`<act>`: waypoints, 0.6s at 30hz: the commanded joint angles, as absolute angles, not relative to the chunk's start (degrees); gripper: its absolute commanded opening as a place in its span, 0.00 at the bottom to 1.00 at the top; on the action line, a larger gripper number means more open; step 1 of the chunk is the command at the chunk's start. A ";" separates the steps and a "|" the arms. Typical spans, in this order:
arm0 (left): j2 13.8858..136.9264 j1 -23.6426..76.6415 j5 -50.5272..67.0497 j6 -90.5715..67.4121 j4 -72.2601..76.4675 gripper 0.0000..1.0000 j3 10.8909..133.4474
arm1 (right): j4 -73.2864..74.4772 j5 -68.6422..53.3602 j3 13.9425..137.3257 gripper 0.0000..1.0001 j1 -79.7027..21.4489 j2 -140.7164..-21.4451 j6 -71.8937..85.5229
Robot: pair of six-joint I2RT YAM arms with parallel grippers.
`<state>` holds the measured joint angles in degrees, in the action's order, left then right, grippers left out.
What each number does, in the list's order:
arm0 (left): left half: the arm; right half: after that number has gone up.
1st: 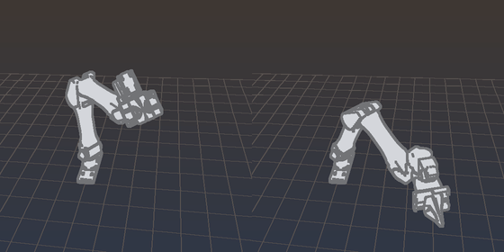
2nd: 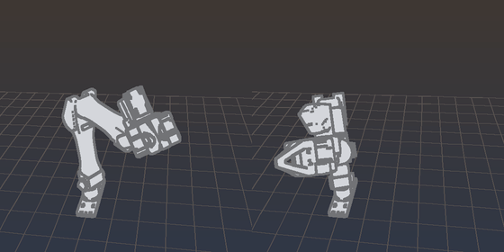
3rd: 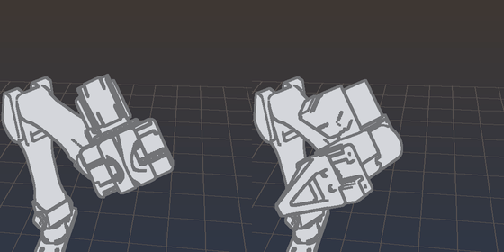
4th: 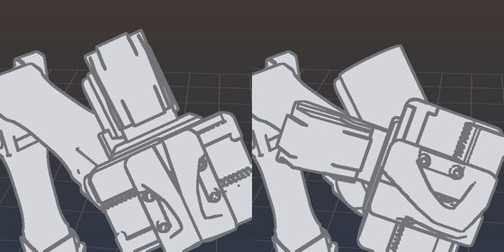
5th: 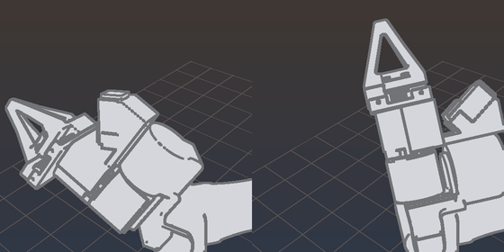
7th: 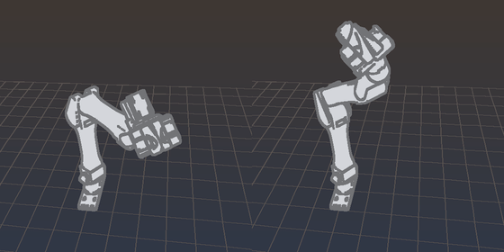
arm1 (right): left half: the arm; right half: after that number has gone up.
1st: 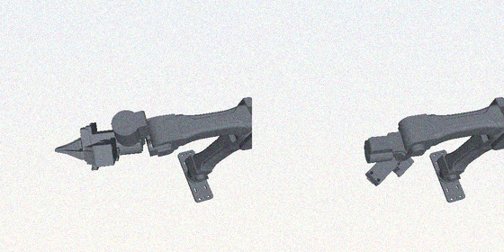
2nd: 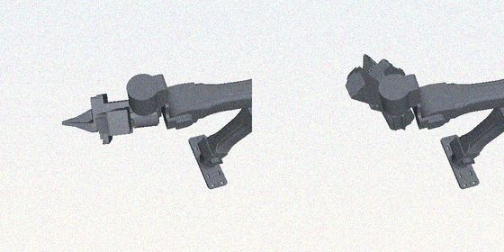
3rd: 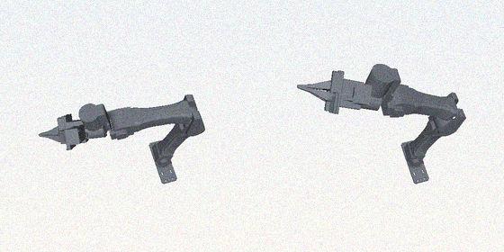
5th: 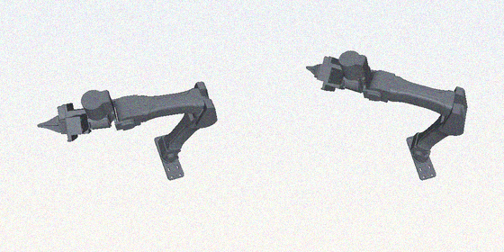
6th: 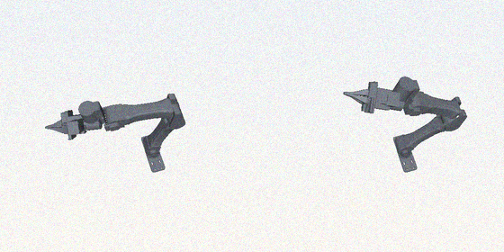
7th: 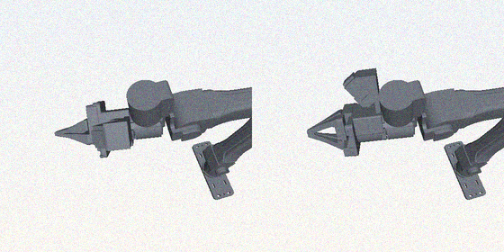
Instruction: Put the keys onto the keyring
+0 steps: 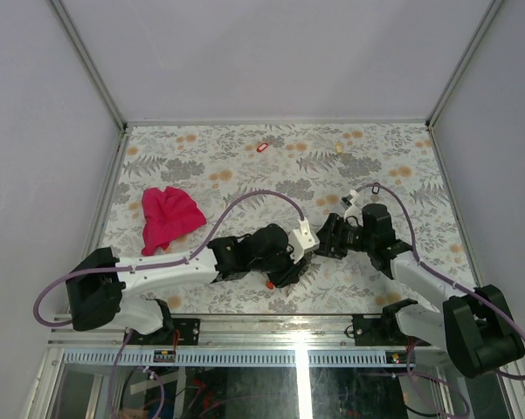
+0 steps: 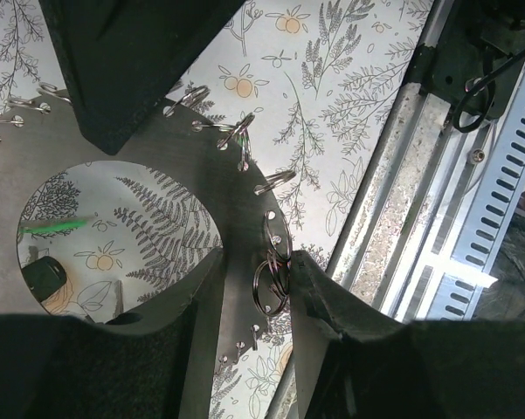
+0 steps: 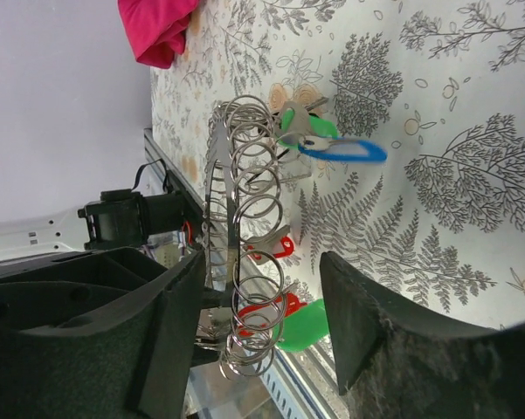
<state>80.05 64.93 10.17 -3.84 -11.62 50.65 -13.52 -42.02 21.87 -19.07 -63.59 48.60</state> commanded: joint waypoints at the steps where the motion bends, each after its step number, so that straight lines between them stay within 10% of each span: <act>1: 80.23 65.80 10.51 -1.26 -9.58 0.00 53.32 | -17.75 -47.29 23.11 0.59 -18.92 -65.31 48.56; 18: 78.89 66.69 6.94 -0.03 -11.73 0.10 54.00 | -24.19 -50.72 20.61 0.00 -18.94 -64.77 53.35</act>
